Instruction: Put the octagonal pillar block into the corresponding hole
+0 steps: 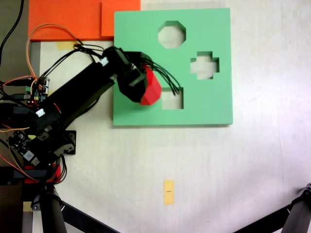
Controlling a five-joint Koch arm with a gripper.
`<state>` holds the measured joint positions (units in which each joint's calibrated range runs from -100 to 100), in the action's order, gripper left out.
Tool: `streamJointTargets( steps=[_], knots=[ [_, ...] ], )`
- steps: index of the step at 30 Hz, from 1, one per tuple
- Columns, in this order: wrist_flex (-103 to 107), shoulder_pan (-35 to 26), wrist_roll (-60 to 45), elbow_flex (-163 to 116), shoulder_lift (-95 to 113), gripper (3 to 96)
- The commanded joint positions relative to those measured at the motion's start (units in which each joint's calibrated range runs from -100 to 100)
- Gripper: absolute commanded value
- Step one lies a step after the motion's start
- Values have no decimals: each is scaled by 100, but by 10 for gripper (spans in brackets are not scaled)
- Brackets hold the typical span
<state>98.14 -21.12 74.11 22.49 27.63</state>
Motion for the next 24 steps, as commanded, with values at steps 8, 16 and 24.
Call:
streamJointTargets(
  steps=[8,16,24],
  knots=[
    [-1624,-288,654,493,-836,405],
    [-2982,-352,840,553,-1185,384],
    [-4552,-508,1475,902,-2093,385]
  ],
)
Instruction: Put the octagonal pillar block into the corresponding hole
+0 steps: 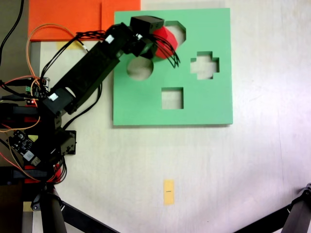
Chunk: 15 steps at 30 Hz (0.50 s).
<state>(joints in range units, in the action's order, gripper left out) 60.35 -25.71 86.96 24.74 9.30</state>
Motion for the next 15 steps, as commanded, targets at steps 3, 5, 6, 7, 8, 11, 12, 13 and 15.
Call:
streamJointTargets(
  steps=[3,5,6,7,8,11,12,13,15],
  knots=[
    [-773,-44,195,1115,-763,385],
    [-773,-34,190,1195,-860,385],
    [-773,-24,186,1205,-874,385],
    [-782,-10,176,1215,-874,385],
    [-773,0,156,1215,-874,385],
    [-686,5,59,1215,-860,388],
    [-609,5,44,1215,-860,388],
    [-455,0,-29,1215,-846,389],
    [-368,0,-137,1215,-860,391]
  ],
)
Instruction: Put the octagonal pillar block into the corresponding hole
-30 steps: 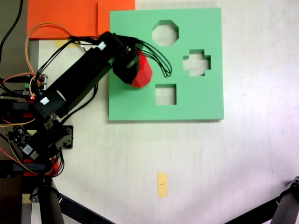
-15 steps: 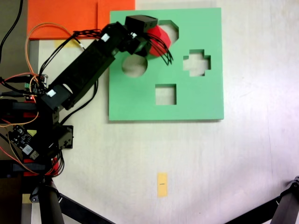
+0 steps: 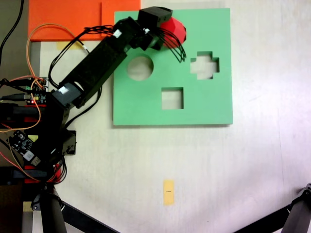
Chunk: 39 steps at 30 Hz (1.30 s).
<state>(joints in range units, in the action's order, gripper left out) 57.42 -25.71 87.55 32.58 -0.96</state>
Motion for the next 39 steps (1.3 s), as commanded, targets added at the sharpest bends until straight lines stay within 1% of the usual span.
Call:
streamJointTargets(
  steps=[1,14,27,39],
  knots=[
    [-36,0,-230,431,166,391],
    [301,15,-967,431,152,391],
    [282,-49,-967,680,-589,392],
    [339,-117,-967,790,-742,404]
  ],
)
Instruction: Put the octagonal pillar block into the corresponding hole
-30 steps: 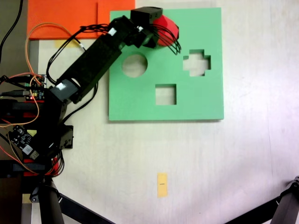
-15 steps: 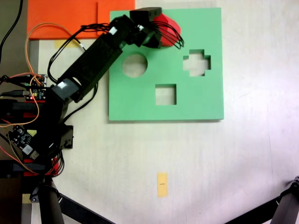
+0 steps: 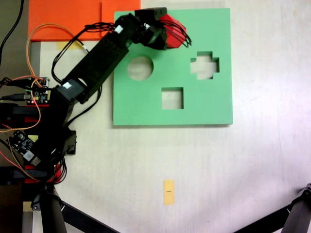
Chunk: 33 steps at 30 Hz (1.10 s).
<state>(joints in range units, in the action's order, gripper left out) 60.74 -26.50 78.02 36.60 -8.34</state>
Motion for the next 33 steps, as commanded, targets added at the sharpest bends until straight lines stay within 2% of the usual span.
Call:
streamJointTargets(
  steps=[1,17,24,33],
  knots=[
    [6,-39,-15,418,-59,404],
    [430,-98,-459,707,-353,403],
    [421,-49,-459,1445,-1149,404],
    [382,29,-459,2212,-1917,499]
  ],
)
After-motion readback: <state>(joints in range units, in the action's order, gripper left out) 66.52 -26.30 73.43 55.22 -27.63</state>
